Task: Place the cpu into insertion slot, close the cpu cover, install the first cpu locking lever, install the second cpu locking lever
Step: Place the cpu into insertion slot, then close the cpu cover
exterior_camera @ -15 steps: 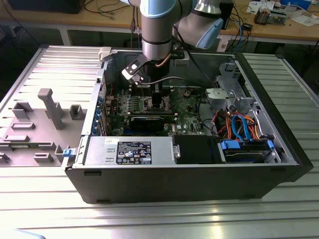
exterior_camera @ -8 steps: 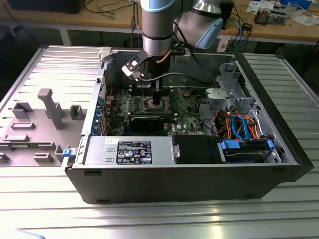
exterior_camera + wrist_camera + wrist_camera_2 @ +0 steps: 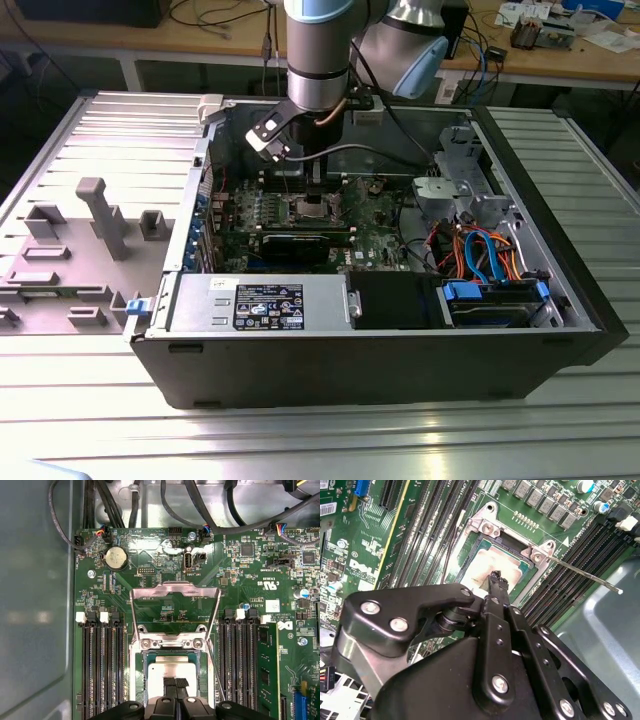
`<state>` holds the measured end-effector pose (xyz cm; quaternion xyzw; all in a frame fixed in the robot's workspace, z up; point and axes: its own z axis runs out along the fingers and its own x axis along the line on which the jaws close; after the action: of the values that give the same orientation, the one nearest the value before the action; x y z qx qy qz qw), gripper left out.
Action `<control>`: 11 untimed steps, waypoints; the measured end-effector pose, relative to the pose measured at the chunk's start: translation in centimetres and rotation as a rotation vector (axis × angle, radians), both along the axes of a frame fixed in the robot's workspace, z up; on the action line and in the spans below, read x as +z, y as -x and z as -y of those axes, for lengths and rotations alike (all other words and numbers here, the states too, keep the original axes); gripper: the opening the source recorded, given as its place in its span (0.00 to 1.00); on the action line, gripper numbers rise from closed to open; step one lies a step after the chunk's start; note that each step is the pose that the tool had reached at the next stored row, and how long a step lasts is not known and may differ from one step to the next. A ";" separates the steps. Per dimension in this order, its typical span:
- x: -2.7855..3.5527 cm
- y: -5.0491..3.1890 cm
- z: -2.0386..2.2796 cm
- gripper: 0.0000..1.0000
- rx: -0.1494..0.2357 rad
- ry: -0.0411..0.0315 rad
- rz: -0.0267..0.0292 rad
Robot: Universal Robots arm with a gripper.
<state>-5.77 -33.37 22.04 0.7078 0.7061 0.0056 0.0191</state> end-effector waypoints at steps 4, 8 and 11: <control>0.00 0.00 0.00 0.11 0.000 -0.0005 0.0000; 0.00 0.00 0.00 0.11 0.000 -0.0007 0.0000; 0.00 0.00 0.00 0.11 0.000 -0.0008 0.0000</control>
<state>-5.77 -33.37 22.04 0.7079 0.7061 0.0059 0.0188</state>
